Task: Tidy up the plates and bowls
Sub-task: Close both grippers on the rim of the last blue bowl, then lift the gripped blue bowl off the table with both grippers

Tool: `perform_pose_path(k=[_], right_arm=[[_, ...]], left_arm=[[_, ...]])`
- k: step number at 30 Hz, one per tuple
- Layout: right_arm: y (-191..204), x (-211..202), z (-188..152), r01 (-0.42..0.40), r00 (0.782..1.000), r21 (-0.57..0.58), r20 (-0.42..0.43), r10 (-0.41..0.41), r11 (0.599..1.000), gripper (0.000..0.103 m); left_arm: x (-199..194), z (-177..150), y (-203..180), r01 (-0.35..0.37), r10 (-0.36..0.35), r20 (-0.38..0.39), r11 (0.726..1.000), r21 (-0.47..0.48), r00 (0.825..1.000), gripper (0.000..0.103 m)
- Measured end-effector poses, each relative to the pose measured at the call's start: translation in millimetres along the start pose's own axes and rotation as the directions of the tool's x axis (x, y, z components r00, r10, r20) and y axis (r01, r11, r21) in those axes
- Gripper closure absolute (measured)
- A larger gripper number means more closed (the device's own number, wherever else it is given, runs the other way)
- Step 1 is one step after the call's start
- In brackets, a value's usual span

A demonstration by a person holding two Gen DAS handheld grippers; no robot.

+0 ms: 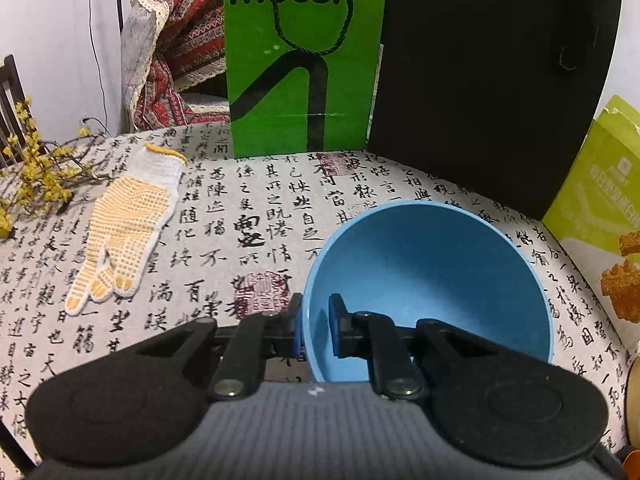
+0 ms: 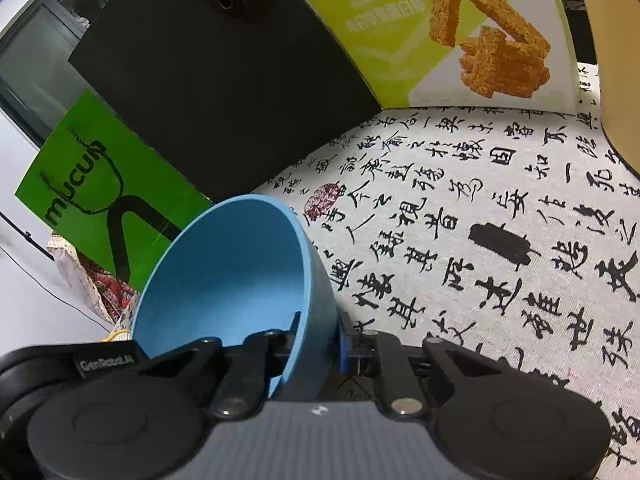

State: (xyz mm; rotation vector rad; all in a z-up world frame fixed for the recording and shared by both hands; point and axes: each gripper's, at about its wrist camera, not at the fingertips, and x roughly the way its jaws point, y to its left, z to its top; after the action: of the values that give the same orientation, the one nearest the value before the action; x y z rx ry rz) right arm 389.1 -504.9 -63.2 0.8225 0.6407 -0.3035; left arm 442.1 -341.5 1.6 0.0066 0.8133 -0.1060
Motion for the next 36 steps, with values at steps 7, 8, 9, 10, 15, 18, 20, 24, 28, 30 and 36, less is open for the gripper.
perform_pose_path(k=[7, 8, 9, 10, 15, 18, 20, 24, 28, 30, 36], right_arm=[[3.7, -1.9, -2.3, -0.006, 1.0, -0.001, -0.008, 0.006, 1.0, 0.09], [4.5, -2.3, -2.6, -0.011, 1.0, -0.002, -0.008, 0.011, 1.0, 0.09], [5.2, -3.1, -2.9, -0.015, 1.0, -0.002, -0.009, 0.015, 1.0, 0.09], [6.0, -3.7, -2.9, -0.02, 1.0, -0.003, -0.011, 0.02, 1.0, 0.09], [13.3, -6.1, -5.7, -0.035, 0.999, -0.019, -0.014, 0.035, 0.999, 0.09], [16.2, -7.6, -7.7, -0.046, 0.999, -0.019, -0.016, 0.045, 0.999, 0.09], [19.6, -8.8, -9.9, -0.05, 0.999, -0.025, -0.015, 0.05, 0.998, 0.09], [26.9, -10.3, -15.6, -0.064, 0.998, -0.043, -0.022, 0.063, 0.997, 0.09], [32.6, -11.8, -21.1, -0.077, 0.997, -0.052, -0.034, 0.076, 0.996, 0.09], [34.2, -12.7, -22.8, -0.087, 0.996, -0.051, -0.039, 0.085, 0.995, 0.09], [38.0, -20.5, -28.1, -0.11, 0.993, -0.047, -0.042, 0.108, 0.993, 0.09]], left_arm=[[-9.1, -2.5, 6.3, 0.006, -0.006, 0.018, 1.0, 0.026, 1.0, 0.089], [-10.5, -2.6, 7.2, 0.004, -0.005, 0.021, 1.0, 0.027, 1.0, 0.089], [-12.0, -2.6, 8.8, 0.004, -0.005, 0.023, 1.0, 0.024, 1.0, 0.089], [-13.5, -2.7, 10.5, 0.006, -0.006, 0.023, 1.0, 0.021, 1.0, 0.089], [-21.5, -2.4, 20.5, 0.01, -0.01, 0.038, 1.0, 0.017, 0.999, 0.089], [-25.8, -3.4, 25.9, 0.01, -0.011, 0.04, 1.0, 0.019, 0.999, 0.089], [-28.6, -4.3, 28.6, -0.002, 0.0, 0.047, 1.0, 0.029, 0.999, 0.089], [-33.0, -4.0, 38.7, -0.005, 0.003, 0.059, 1.0, 0.025, 0.998, 0.089], [-38.6, -5.9, 46.5, -0.015, 0.013, 0.075, 0.999, 0.032, 0.997, 0.092], [-42.0, -6.9, 49.7, -0.022, 0.018, 0.087, 0.999, 0.038, 0.996, 0.093], [-51.5, -9.6, 57.9, -0.02, 0.015, 0.101, 0.999, 0.047, 0.995, 0.094]])
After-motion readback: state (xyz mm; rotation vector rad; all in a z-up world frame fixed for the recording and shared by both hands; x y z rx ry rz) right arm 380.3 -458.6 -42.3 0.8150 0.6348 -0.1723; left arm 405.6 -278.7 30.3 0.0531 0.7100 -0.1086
